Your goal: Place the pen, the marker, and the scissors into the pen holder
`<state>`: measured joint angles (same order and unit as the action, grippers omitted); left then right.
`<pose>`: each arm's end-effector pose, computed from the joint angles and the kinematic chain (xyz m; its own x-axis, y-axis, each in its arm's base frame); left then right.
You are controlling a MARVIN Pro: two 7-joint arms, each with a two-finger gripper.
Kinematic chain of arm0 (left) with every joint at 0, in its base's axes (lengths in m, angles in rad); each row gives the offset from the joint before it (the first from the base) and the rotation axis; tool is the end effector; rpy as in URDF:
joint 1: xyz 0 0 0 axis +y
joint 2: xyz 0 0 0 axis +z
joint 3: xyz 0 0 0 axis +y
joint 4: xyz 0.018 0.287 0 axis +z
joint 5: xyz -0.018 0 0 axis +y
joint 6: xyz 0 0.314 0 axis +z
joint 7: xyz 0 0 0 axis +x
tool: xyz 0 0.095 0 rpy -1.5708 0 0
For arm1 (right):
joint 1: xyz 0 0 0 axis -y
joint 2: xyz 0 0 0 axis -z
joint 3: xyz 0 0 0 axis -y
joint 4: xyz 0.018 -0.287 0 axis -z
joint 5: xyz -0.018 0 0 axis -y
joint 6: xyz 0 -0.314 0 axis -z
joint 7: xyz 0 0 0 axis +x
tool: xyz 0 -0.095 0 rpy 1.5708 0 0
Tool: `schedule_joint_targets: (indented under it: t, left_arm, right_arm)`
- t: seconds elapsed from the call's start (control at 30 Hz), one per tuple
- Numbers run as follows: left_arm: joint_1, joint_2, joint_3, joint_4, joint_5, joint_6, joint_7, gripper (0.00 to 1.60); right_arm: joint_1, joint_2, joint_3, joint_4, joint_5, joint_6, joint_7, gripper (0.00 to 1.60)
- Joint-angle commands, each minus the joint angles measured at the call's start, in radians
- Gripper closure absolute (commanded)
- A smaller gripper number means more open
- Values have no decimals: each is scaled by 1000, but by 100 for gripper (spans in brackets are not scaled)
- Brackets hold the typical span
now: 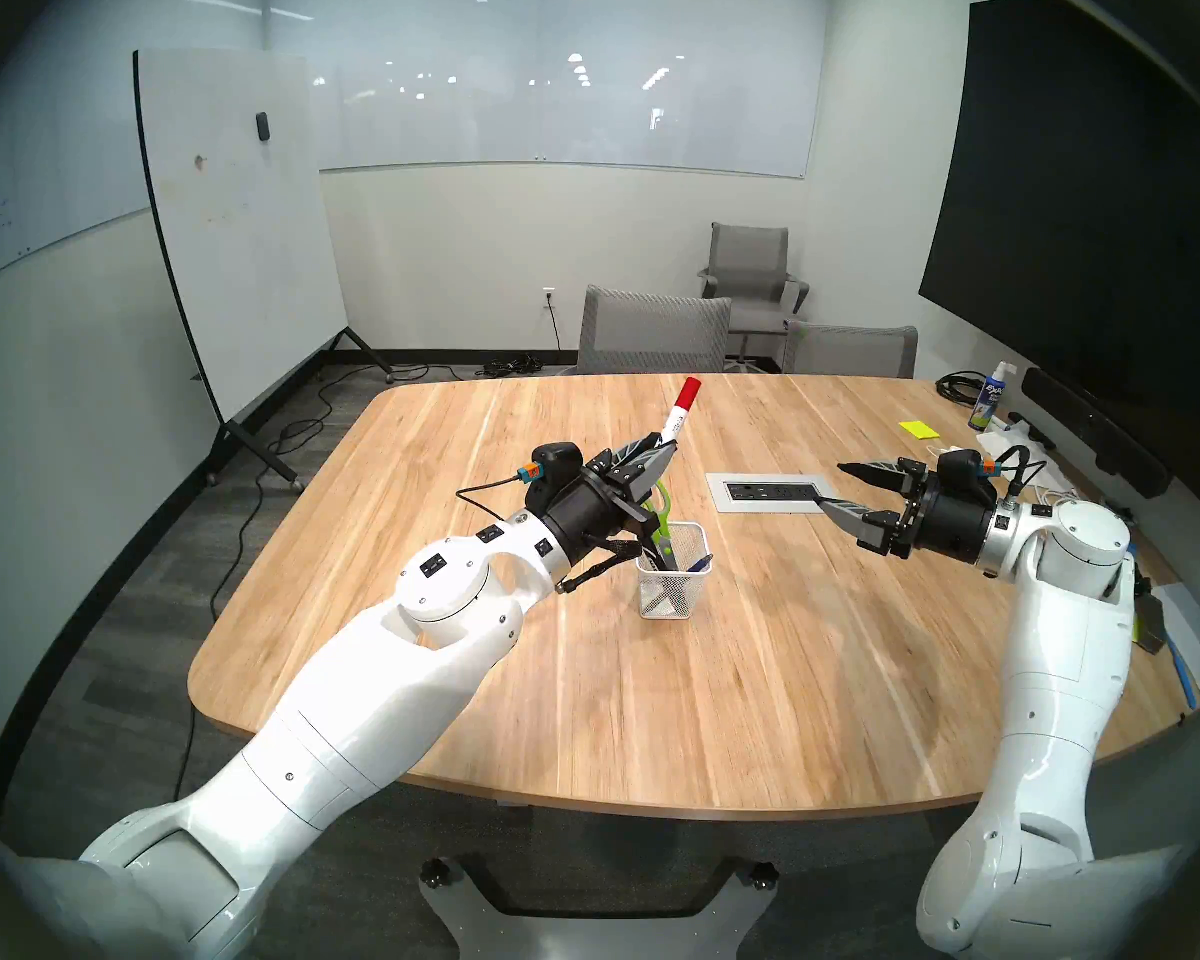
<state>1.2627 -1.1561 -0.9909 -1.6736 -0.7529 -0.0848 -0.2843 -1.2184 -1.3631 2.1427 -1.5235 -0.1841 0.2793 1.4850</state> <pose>0.4236 -0.1250 -0.1977 -0.0495 0.3134 0.9483 -0.7663 -0.6209 0.1652 0.4208 -0.1727 -0.1764 0.0258 0.1672 0.9856 0.7338 -0.6727 0.0950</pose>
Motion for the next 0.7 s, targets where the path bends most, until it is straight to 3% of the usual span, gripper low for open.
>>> schedule_joint_targets:
  t: [0.0,0.5,0.67]
  left_arm:
    - [-12,-5,-7,-24,1,-5,3,160]
    - [-12,-5,-7,-24,1,-5,3,160]
    - [-12,-5,-7,-24,1,-5,3,160]
  right_arm:
    - [14,2,-3,-17,8,0,-1,0]
    - [14,2,-3,-17,8,0,-1,0]
    - [22,-28,22,-15,17,3,-30,0]
